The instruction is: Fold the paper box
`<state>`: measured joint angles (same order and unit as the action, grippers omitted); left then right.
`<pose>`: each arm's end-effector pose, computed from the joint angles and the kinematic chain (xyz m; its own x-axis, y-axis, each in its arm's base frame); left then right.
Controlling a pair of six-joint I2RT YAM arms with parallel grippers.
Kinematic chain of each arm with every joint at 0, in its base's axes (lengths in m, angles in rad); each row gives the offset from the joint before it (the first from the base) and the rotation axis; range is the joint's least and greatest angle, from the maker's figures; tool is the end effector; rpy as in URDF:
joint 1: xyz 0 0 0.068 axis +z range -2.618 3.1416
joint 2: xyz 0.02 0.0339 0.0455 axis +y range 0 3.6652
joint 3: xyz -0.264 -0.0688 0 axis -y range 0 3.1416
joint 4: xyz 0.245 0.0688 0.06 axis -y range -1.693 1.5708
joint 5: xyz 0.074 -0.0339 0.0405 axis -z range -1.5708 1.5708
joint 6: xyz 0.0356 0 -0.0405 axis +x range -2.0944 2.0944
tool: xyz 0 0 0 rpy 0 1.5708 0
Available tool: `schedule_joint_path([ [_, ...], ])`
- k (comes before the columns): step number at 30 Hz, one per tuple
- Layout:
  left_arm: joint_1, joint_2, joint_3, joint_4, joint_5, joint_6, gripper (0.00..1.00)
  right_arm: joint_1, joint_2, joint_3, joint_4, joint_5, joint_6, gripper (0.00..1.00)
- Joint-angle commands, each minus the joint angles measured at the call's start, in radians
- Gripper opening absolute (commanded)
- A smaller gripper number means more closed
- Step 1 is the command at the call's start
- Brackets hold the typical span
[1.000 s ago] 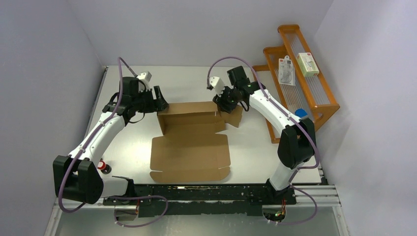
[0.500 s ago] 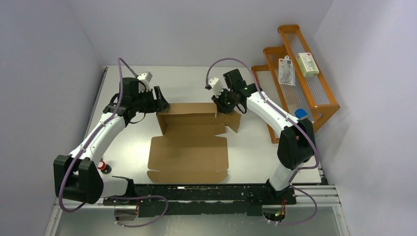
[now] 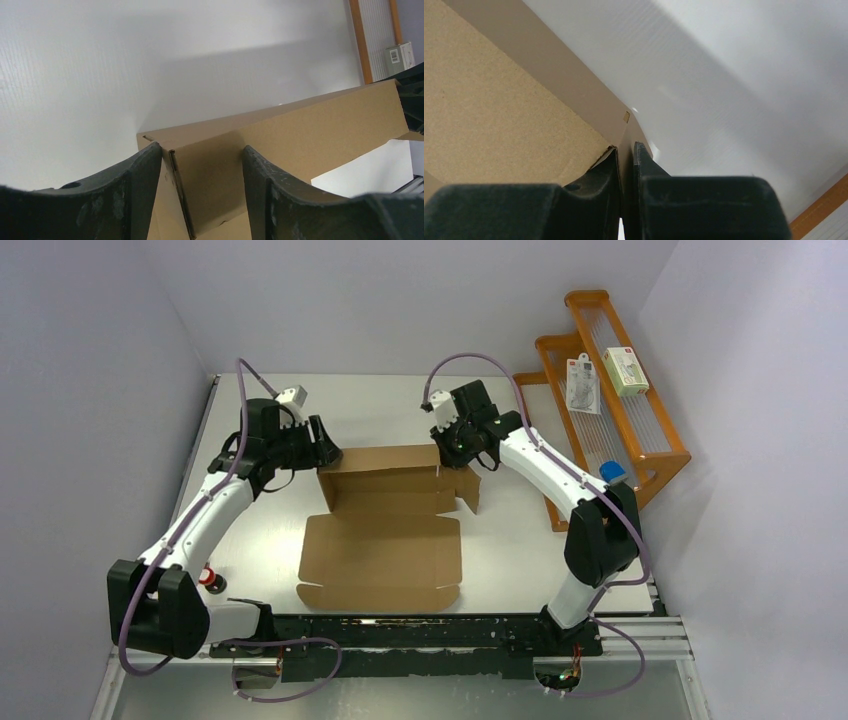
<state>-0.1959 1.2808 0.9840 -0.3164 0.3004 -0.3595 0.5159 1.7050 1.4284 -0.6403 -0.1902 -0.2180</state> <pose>0.2772 -0.0657 0.2900 -0.6773 -0.2082 -0.7056 0.1976 0.8724 -0.4471 0.3217 0.1902 0.2795 -0.5477 -0.5548 -0.6263 -0.7199 0.6939 0.0149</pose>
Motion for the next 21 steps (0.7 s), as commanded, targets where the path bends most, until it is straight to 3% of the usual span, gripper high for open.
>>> schedule_joint_path([
  [1, -0.004, -0.023, -0.012, -0.045, 0.022, 0.011, 0.63, 0.024, -0.044, -0.039, 0.144, -0.026, 0.040, 0.12],
  [6, -0.004, -0.080, 0.025, -0.094, -0.093, 0.042, 0.70, 0.024, -0.056, -0.085, 0.153, -0.027, -0.038, 0.18],
  [13, -0.017, -0.232, 0.097, -0.170, -0.248, 0.084, 0.77, 0.024, -0.081, -0.072, 0.103, 0.028, -0.109, 0.43],
  [18, -0.076, -0.308, 0.121, -0.210, -0.241, 0.110, 0.76, 0.024, -0.116, -0.076, 0.069, 0.089, -0.121, 0.52],
  [21, -0.176, -0.348, 0.066, -0.179, -0.205, 0.082, 0.75, 0.023, -0.138, -0.077, 0.037, 0.090, -0.106, 0.52],
])
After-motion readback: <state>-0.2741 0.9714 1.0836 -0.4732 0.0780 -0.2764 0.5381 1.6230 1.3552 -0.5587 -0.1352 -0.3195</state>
